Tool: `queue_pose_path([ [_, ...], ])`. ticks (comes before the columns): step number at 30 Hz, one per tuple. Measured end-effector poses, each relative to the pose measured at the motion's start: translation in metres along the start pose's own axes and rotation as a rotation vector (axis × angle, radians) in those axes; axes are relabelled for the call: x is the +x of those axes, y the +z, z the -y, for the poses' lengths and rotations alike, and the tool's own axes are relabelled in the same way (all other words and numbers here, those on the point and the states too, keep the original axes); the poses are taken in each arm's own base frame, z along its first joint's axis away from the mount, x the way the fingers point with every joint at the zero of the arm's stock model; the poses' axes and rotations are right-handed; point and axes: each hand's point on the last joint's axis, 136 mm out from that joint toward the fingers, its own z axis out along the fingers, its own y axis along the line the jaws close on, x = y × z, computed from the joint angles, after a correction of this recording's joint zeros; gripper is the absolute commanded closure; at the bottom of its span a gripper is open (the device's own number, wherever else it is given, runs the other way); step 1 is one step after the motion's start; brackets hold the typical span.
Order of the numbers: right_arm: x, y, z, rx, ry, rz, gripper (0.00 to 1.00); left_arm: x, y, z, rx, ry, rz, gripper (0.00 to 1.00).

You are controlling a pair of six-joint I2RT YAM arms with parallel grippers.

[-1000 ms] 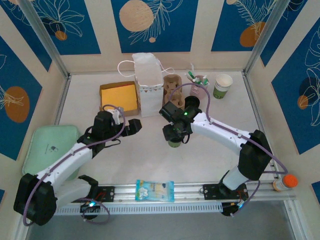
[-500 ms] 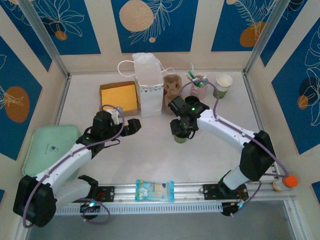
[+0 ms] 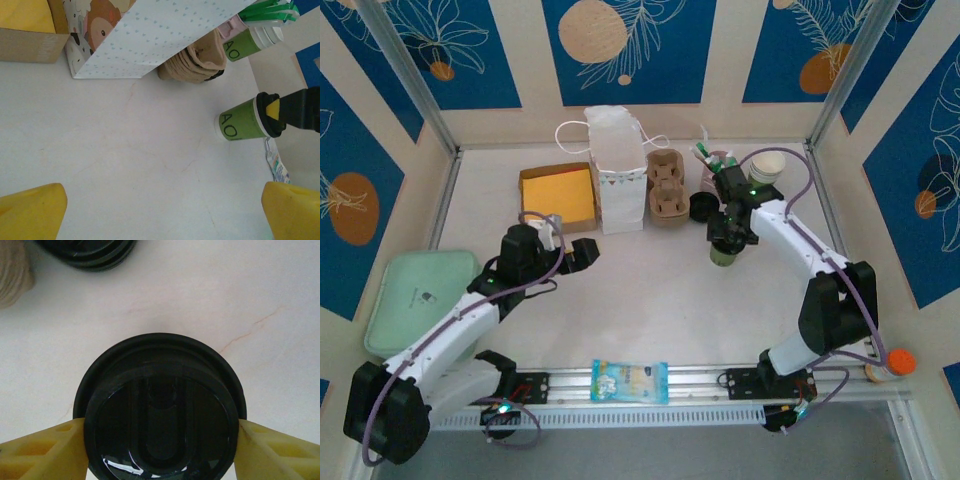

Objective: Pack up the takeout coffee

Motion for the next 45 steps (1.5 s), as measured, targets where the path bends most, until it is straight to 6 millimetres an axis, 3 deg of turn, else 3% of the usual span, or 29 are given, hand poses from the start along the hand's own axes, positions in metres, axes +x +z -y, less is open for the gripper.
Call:
queue_pose_path([
  [10, -0.033, 0.013, 0.074, 0.092, 0.184, -0.001, 0.32, 0.0, -0.005, 0.001, 0.003, 0.006, 0.008, 0.0],
  [15, -0.036, 0.016, 0.095, 0.114, 0.238, -0.009, 0.32, 0.002, -0.006, -0.002, -0.006, 0.007, 0.003, 0.0],
  [20, -0.035, 0.015, 0.095, 0.112, 0.235, -0.015, 0.31, 0.002, -0.006, -0.003, -0.009, 0.012, 0.003, 0.0],
  [33, -0.035, 0.01, 0.096, 0.105, 0.228, -0.03, 0.18, 0.001, -0.009, -0.003, -0.006, 0.014, 0.007, 0.0],
  [39, -0.047, -0.008, 0.096, 0.097, 0.233, 0.003, 0.16, 0.001, -0.013, -0.002, -0.006, 0.016, 0.012, 0.0],
  [45, -0.06, -0.047, 0.081, 0.022, 0.222, 0.09, 0.2, 0.001, -0.015, -0.005, -0.017, 0.018, 0.007, 0.0],
])
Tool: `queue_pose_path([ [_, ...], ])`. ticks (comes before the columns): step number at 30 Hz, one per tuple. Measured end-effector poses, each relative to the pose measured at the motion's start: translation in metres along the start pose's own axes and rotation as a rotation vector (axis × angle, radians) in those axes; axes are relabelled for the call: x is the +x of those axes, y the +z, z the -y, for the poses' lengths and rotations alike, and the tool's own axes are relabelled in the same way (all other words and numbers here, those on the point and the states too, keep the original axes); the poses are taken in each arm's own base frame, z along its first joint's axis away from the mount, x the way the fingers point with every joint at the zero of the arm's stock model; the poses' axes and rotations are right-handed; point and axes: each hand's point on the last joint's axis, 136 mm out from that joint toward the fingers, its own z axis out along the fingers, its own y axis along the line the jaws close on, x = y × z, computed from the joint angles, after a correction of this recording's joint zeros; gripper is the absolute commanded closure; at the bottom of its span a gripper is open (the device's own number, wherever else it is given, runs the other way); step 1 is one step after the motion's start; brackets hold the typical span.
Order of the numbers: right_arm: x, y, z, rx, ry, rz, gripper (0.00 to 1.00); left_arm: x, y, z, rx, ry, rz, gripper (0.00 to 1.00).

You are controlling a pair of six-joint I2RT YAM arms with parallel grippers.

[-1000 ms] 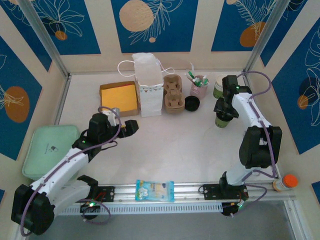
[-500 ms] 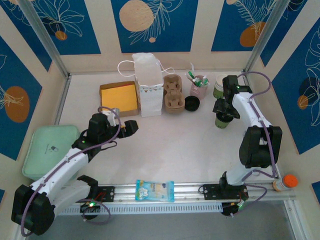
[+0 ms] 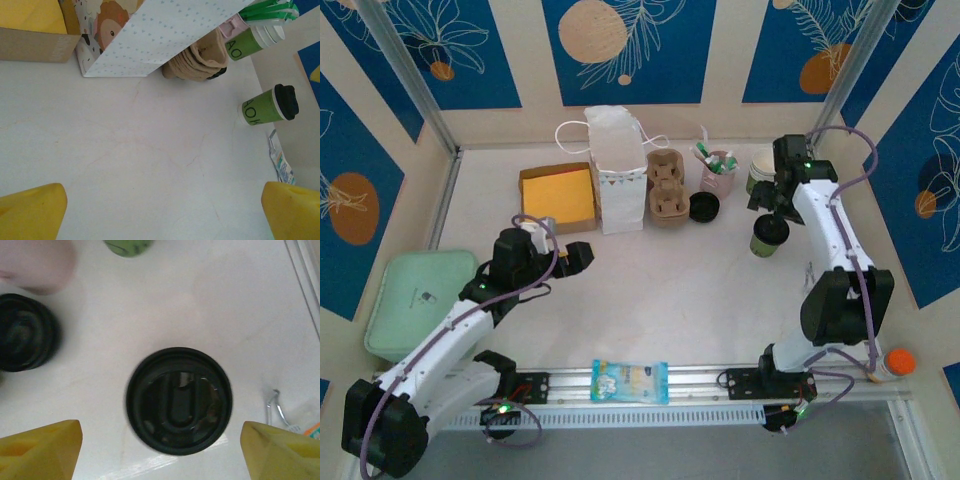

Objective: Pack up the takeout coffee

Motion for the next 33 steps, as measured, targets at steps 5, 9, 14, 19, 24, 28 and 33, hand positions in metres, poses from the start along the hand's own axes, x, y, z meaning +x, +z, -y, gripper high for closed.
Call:
queue_pose_path([
  [5, 0.003, -0.029, -0.053, -0.216, -0.036, 0.018, 0.29, -0.001, 0.0, -0.001, -0.002, 0.0, 0.002, 0.0],
  [9, 0.01, -0.03, -0.105, -0.372, -0.081, -0.034, 0.36, -0.001, -0.001, -0.002, -0.004, -0.001, 0.004, 0.01],
  [14, 0.018, 0.002, -0.146, -0.46, -0.09, -0.137, 0.46, -0.001, -0.007, -0.001, -0.005, 0.002, 0.01, 0.0],
  [19, 0.02, 0.038, -0.165, -0.462, -0.08, -0.21, 0.52, -0.003, -0.014, 0.001, 0.0, 0.008, 0.025, 0.01],
  [24, 0.015, 0.054, -0.18, -0.467, -0.088, -0.218, 0.53, -0.003, -0.014, 0.0, -0.004, 0.006, 0.026, 0.01],
  [28, 0.014, 0.063, -0.188, -0.47, -0.096, -0.224, 0.54, -0.003, -0.015, 0.0, -0.005, 0.004, 0.027, 0.01],
  [33, 0.017, 0.071, -0.195, -0.474, -0.103, -0.238, 0.54, -0.004, -0.015, -0.001, -0.008, 0.002, 0.029, 0.01],
])
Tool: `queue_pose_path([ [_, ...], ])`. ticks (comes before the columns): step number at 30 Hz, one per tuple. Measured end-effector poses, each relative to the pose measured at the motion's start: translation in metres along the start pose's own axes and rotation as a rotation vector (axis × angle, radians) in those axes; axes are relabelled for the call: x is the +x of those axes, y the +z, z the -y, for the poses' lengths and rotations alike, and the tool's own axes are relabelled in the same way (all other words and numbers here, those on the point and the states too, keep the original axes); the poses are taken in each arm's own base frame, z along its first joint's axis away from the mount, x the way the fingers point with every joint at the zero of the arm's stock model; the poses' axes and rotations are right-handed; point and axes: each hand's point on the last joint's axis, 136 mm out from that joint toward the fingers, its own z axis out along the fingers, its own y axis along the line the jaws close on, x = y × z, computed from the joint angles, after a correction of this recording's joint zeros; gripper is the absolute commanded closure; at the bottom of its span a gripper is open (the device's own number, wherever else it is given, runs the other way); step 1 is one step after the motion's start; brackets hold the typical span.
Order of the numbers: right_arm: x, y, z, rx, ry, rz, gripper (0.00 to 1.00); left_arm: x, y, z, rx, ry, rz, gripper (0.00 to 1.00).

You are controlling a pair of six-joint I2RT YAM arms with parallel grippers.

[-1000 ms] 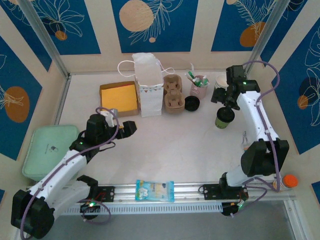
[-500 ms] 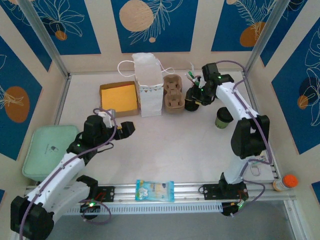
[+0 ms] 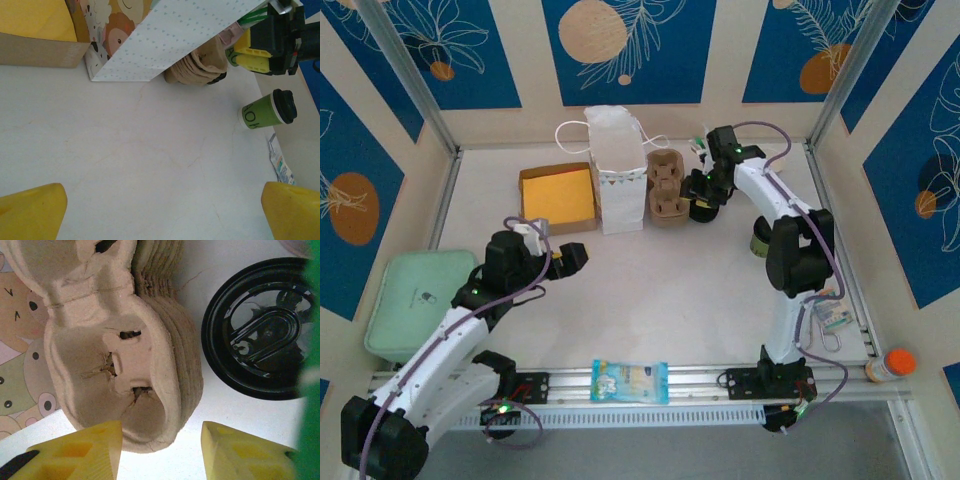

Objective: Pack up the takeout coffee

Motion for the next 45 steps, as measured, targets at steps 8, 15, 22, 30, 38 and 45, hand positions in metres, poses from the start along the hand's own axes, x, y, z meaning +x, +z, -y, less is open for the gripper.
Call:
queue_pose_path([
  [8, 0.001, 0.013, 0.001, 0.006, -0.001, -0.019, 0.57, -0.001, 0.0, -0.002, -0.005, -0.004, 0.004, 0.01],
  [15, 0.002, 0.015, -0.002, 0.004, -0.005, -0.023, 0.6, 0.0, 0.0, -0.007, -0.015, -0.011, 0.003, 0.01],
  [22, 0.004, 0.017, -0.008, -0.001, -0.011, -0.023, 0.68, 0.0, 0.0, -0.008, -0.018, -0.014, 0.005, 0.01],
  [30, 0.005, 0.017, -0.009, -0.001, -0.006, -0.023, 0.79, -0.001, 0.0, -0.01, -0.022, -0.018, 0.009, 0.01],
  [38, 0.005, 0.017, -0.011, -0.01, 0.002, -0.026, 0.9, -0.002, 0.0, -0.01, -0.024, -0.019, 0.011, 0.01],
  [45, 0.004, 0.003, -0.021, -0.051, -0.007, -0.01, 0.96, -0.002, 0.0, -0.011, -0.023, -0.02, 0.011, 0.01],
])
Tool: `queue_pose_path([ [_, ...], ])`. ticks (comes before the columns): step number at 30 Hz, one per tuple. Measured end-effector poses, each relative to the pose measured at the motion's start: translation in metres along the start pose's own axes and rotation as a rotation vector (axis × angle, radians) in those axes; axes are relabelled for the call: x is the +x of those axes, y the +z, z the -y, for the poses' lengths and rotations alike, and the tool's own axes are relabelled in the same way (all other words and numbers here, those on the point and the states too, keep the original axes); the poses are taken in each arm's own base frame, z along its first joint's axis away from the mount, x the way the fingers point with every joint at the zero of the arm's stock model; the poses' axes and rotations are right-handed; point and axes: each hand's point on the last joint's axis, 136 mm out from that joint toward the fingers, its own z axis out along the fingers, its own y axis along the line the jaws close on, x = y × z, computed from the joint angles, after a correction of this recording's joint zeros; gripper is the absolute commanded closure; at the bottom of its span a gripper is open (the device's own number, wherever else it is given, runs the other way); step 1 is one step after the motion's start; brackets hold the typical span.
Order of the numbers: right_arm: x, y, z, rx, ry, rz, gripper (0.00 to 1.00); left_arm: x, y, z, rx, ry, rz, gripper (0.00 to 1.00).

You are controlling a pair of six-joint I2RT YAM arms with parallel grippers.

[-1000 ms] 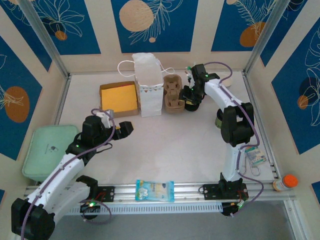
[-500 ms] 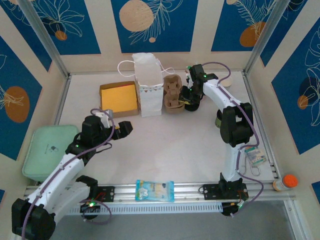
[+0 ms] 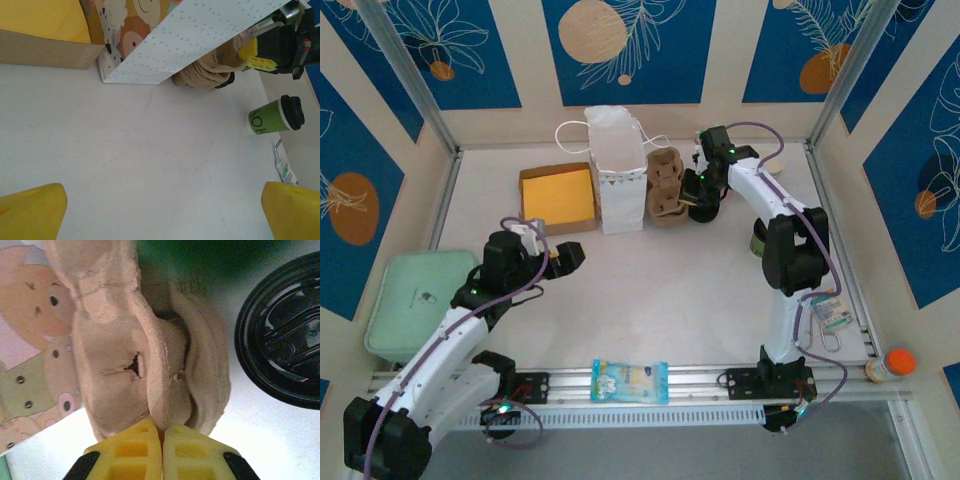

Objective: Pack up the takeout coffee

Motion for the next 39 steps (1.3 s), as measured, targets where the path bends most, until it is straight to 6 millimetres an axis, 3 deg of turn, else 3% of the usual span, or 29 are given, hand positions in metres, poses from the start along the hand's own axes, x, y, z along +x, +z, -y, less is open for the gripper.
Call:
queue_pose_path([
  [16, -0.004, -0.049, -0.026, -0.098, -0.025, 0.071, 0.98, -0.002, -0.004, 0.003, 0.011, 0.005, 0.014, 0.01],
  [23, 0.013, -0.07, -0.029, -0.168, -0.023, 0.066, 0.96, -0.002, -0.004, 0.003, 0.012, 0.005, 0.014, 0.01],
  [32, 0.031, -0.047, 0.003, -0.165, 0.033, -0.02, 0.94, 0.0, -0.003, 0.002, 0.011, 0.003, 0.008, 0.01],
  [39, 0.034, -0.035, 0.011, -0.137, 0.019, -0.041, 0.88, 0.0, -0.003, 0.002, 0.012, 0.002, 0.009, 0.01],
])
